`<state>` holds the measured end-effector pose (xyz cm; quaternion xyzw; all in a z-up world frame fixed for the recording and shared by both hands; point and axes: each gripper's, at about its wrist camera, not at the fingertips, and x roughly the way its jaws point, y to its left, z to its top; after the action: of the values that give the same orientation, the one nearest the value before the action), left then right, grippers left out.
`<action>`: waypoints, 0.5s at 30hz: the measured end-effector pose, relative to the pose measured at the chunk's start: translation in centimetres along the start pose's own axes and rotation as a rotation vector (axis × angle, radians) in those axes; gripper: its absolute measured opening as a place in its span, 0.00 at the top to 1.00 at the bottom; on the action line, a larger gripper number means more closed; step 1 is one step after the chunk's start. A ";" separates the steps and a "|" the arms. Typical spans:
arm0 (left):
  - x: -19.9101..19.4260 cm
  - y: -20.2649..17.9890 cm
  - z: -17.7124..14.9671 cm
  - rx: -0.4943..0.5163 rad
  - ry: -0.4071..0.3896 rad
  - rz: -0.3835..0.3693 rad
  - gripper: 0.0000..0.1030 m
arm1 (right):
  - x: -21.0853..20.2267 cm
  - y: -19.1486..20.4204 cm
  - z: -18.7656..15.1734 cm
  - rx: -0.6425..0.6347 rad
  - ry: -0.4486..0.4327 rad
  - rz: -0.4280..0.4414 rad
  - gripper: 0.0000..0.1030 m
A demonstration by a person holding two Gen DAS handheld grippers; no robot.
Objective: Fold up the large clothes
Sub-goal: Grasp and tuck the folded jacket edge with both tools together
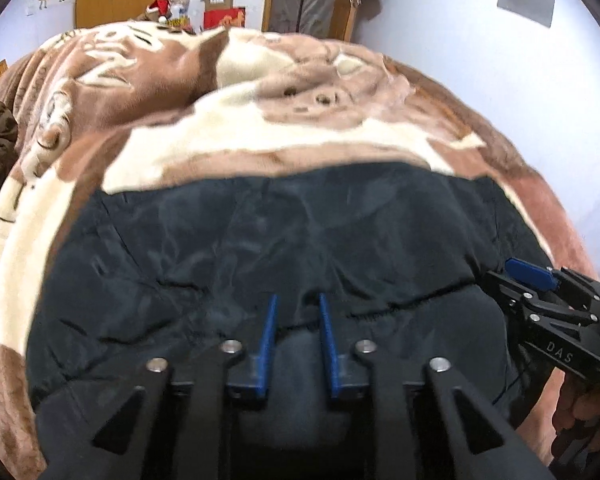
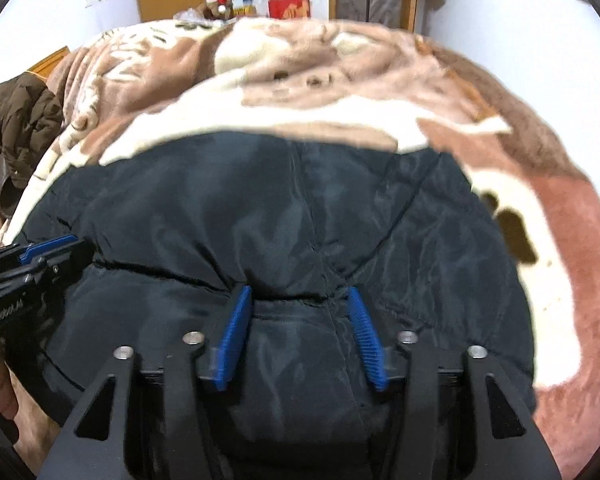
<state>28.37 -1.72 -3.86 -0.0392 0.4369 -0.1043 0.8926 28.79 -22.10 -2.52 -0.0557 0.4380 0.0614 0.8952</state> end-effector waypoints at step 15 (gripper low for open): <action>5.8 3.1 -0.1 -0.046 0.041 0.053 0.79 | 6.6 -0.8 1.1 0.014 0.084 0.020 0.63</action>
<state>32.18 0.04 -8.87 -0.0460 0.4583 -0.0714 0.8847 33.80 -22.34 -7.08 -0.0474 0.4760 0.0648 0.8757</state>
